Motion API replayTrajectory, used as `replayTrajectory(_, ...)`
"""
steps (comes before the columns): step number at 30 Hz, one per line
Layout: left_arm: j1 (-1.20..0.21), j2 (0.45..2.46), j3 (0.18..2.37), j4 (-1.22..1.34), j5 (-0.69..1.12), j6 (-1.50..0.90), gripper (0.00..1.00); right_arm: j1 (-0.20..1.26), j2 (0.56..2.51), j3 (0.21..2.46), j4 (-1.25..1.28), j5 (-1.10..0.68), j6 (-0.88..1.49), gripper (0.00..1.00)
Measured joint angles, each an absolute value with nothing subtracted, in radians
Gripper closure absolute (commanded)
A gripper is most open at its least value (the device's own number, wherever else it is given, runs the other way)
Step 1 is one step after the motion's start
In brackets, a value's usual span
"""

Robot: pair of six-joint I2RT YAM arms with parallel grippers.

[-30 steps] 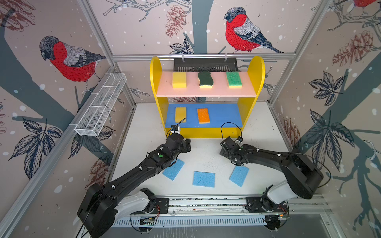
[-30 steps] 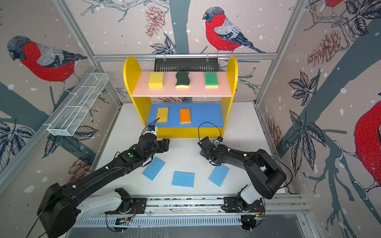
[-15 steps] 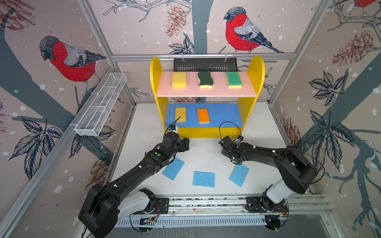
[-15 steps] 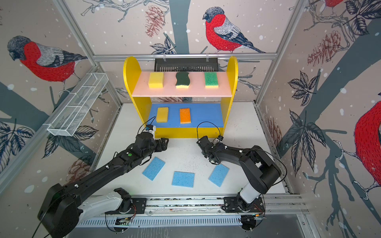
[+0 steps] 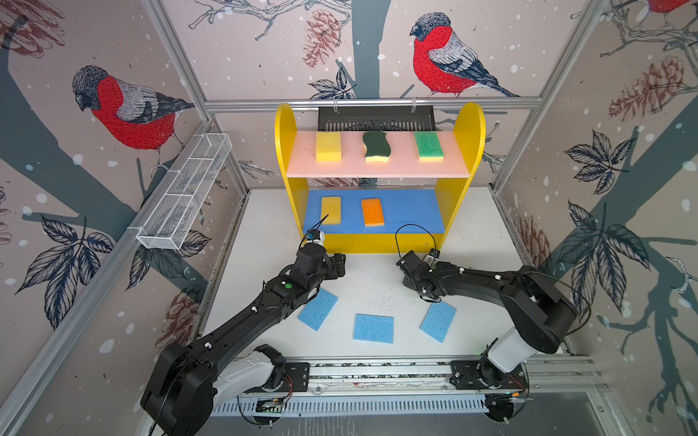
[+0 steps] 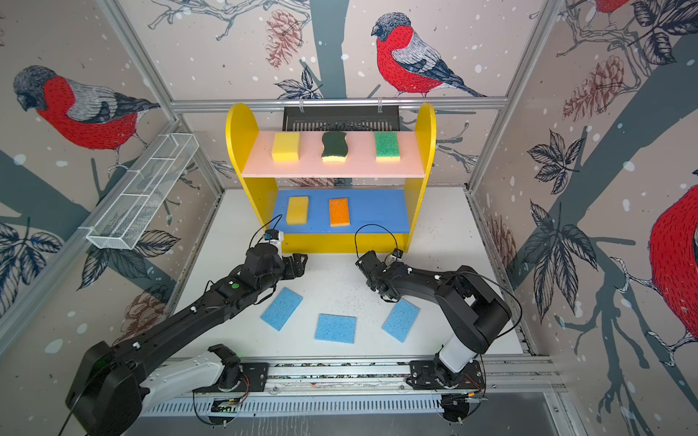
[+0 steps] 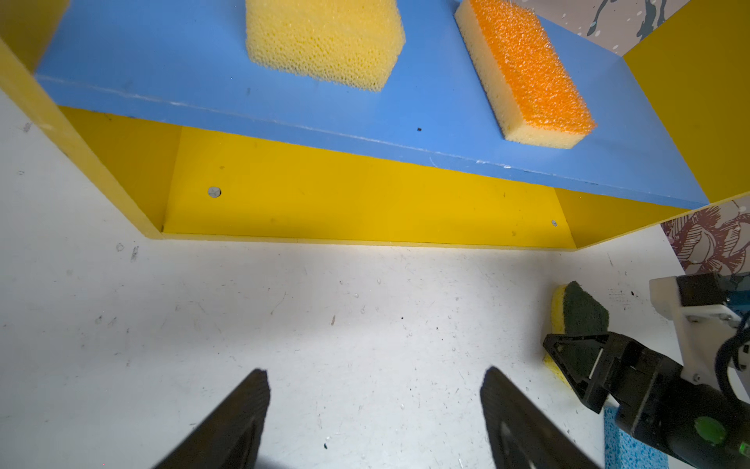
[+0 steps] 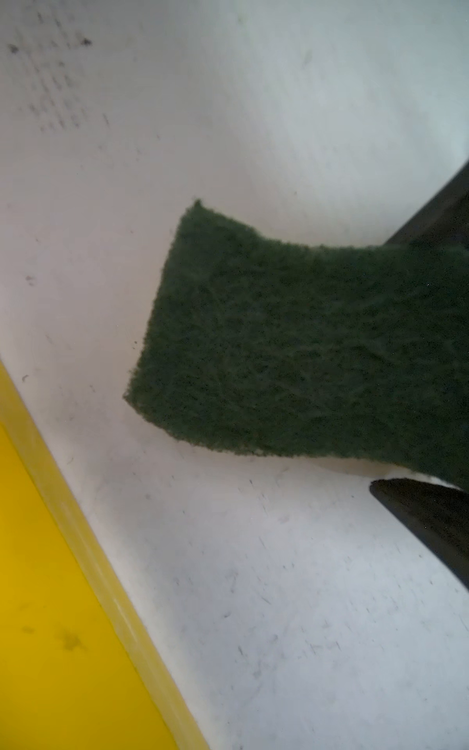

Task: Arrange cleaning sponges on a shelf
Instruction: Move the cleaning sponge to the center of the table.

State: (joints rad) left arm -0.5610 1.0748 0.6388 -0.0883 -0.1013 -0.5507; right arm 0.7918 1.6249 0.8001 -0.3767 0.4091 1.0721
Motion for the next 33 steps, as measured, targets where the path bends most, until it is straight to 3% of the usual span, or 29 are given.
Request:
replayTrajectory(10,-0.56,1.034,0.625,-0.092,-0.105,-0.554,0.2,0.812,1.626,0.796,-0.373,0.414,1.027,0.29)
replayTrajectory(20,-0.559,1.021,0.625,-0.099,-0.109,-0.569,0.2,0.894,1.652,0.828,-0.314,0.324,0.759,0.28)
replayTrajectory(26,-0.559,1.021,0.625,-0.107,-0.11,-0.577,0.2,0.929,1.676,0.837,-0.253,0.286,0.62,0.16)
replayTrajectory(33,-0.559,0.993,0.625,-0.125,-0.113,-0.595,0.2,0.929,1.639,0.81,-0.26,0.259,0.579,0.11)
